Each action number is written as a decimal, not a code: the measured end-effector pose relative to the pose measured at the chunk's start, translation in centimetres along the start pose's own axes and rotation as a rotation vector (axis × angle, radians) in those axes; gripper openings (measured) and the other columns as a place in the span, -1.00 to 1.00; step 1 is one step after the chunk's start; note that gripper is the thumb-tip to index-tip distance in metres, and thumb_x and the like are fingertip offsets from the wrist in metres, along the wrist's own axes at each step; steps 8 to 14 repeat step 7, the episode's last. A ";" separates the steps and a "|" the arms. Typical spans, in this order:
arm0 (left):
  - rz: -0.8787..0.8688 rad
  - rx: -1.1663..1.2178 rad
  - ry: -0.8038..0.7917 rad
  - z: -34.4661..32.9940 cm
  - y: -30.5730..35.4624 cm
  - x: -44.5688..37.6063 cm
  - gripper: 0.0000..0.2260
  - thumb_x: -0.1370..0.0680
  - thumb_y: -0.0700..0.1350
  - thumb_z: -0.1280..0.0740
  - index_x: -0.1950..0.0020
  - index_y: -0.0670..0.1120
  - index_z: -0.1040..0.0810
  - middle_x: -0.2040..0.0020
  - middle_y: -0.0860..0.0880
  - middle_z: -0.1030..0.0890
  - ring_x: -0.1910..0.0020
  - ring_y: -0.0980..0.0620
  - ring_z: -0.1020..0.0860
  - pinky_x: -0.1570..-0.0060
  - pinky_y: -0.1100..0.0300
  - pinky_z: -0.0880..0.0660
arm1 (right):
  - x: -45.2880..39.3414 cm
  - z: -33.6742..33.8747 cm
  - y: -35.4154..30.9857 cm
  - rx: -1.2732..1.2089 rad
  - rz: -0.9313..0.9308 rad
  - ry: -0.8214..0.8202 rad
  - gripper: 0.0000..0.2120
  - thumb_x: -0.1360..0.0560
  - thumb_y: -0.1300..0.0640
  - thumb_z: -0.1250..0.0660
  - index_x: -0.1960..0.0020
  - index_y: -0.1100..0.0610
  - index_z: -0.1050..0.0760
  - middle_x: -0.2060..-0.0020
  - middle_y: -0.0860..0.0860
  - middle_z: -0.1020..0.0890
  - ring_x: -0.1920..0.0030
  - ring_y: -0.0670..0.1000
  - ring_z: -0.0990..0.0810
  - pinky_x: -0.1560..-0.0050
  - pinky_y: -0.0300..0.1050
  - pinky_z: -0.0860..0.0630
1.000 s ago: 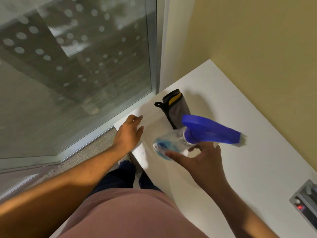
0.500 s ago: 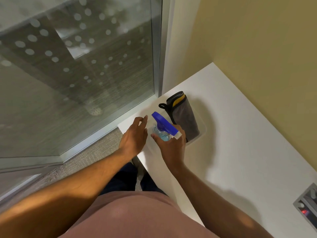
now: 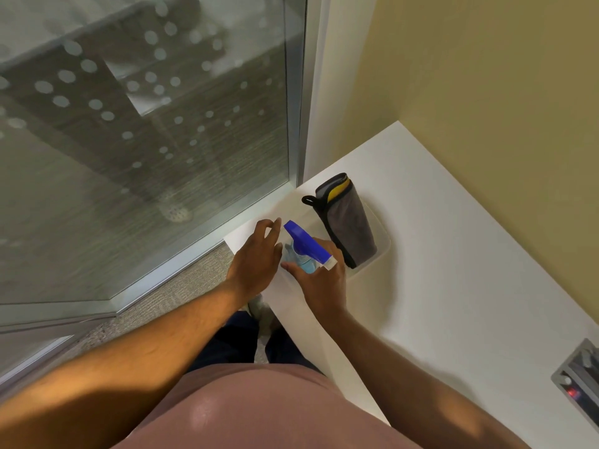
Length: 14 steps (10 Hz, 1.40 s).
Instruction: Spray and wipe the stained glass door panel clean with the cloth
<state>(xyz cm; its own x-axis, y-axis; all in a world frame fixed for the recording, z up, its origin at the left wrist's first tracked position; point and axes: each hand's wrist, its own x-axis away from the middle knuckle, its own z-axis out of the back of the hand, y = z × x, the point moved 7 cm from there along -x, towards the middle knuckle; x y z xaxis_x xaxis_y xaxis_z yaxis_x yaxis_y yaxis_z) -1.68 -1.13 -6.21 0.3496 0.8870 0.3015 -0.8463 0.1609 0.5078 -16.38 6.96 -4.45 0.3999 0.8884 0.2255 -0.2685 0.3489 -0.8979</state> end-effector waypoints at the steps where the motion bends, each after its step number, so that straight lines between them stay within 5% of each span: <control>1: -0.033 -0.018 0.019 0.7 0.4 0.3 -0.46 -0.78 -0.04 -0.24 -0.75 -0.16 -0.27 -0.71 -0.20 -0.33 -0.54 -0.24 -0.57 -0.46 -0.14 -0.62 | -0.1 0.1 0.1 0.047 -0.002 -0.027 -0.48 -0.47 0.01 -0.60 -0.34 0.10 -0.50 -0.27 0.15 -0.63 -0.25 0.15 -0.60 -0.36 0.19 -0.58; 2: -0.040 -0.072 0.071 2.2 0.5 0.4 -0.45 -0.80 0.01 -0.21 -0.77 -0.13 -0.24 -0.73 -0.19 -0.32 -0.57 -0.22 -0.54 -0.49 -0.10 -0.59 | 0.0 1.0 -0.1 0.133 -0.002 -0.059 -0.46 -0.47 0.02 -0.61 -0.34 -0.07 -0.42 -0.34 0.07 -0.59 -0.26 0.00 -0.55 -0.36 -0.03 -0.53; 3: -0.082 -0.084 0.176 5.5 0.7 0.6 -0.49 -0.79 -0.04 -0.25 -0.73 -0.16 -0.33 -0.67 -0.25 -0.41 -0.48 -0.27 -0.62 -0.36 -0.13 -0.68 | -0.3 3.4 -1.4 0.295 0.110 -0.118 -0.49 -0.51 0.13 -0.58 -0.41 0.03 -0.51 -0.35 0.01 -0.59 -0.28 0.00 -0.59 -0.26 -0.35 -0.50; 4: -0.202 -0.069 0.288 10.2 1.9 0.2 -0.57 -0.75 -0.22 -0.31 -0.63 -0.27 -0.45 -0.51 -0.35 -0.55 -0.34 -0.36 -0.68 -0.22 -0.22 -0.73 | -1.3 7.5 -4.1 0.399 0.203 -0.079 -0.64 -0.55 0.33 -0.46 -0.30 0.07 -0.63 -0.23 0.01 -0.65 -0.18 0.00 -0.62 -0.22 -0.17 -0.61; 5: -0.365 -0.107 0.326 14.9 4.3 -0.8 -0.55 -0.73 -0.26 -0.33 -0.63 -0.30 -0.45 -0.47 -0.34 -0.55 -0.30 -0.34 -0.63 -0.28 -0.22 -0.66 | -2.6 11.6 -8.8 0.469 0.302 0.108 -0.73 -0.56 0.41 -0.37 -0.16 0.16 -0.69 -0.09 0.08 -0.68 -0.08 0.05 -0.64 -0.17 0.10 -0.62; 7: -0.681 -0.169 0.487 25.0 13.4 -2.9 -0.49 -0.76 -0.12 -0.30 -0.72 -0.17 -0.34 -0.62 -0.24 -0.41 -0.51 -0.27 -0.47 -0.42 -0.24 -0.57 | -4.8 15.8 -22.0 0.596 0.570 0.432 -0.76 -0.56 0.35 -0.36 -0.15 0.15 -0.67 -0.09 0.08 -0.68 -0.15 0.16 -0.61 -0.24 0.01 -0.49; 14: -0.681 -0.169 0.487 25.0 13.4 -2.9 -0.49 -0.76 -0.12 -0.30 -0.72 -0.17 -0.34 -0.62 -0.24 -0.41 -0.51 -0.27 -0.47 -0.42 -0.24 -0.57 | -4.8 15.8 -22.0 0.596 0.570 0.432 -0.76 -0.56 0.35 -0.36 -0.15 0.15 -0.67 -0.09 0.08 -0.68 -0.15 0.16 -0.61 -0.24 0.01 -0.49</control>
